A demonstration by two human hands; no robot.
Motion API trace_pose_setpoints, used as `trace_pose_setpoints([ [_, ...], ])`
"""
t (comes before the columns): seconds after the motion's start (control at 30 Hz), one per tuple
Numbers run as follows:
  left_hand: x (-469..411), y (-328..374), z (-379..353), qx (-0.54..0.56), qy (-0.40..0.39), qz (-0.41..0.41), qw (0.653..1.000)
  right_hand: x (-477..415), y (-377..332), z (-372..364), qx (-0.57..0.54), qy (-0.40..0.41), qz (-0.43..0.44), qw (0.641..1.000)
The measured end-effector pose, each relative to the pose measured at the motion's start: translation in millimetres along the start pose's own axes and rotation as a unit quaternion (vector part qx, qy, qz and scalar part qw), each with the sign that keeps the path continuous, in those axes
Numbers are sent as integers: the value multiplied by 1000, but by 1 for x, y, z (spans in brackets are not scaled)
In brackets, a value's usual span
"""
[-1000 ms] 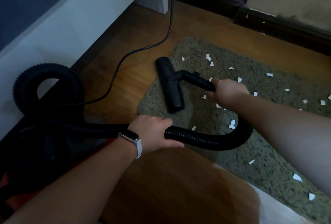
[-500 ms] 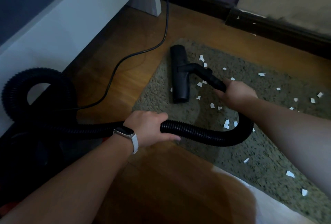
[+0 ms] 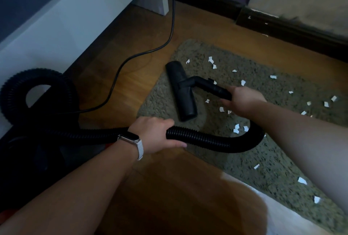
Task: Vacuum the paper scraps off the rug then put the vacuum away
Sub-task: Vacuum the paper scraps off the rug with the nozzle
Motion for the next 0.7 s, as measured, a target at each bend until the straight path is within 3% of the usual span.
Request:
trace_pose_setpoints([
  [0.4, -16, 15, 1, 11, 2, -10, 1000, 13, 51, -13, -28, -6, -94, 995],
  [0.7, -8, 16, -3, 5, 5, -22, 1000, 10, 9, -9, 12, -14, 5, 1000],
])
Point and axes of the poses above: each hand's wrist, its own x-axis away from the middle knuckle, its own z-axis out of the back of the hand, y = z × x, the point moved 8 cm from there along -x, towards the middle knuckle, and after that the axes turned 15 degrees about x, right-handed, at the moved point
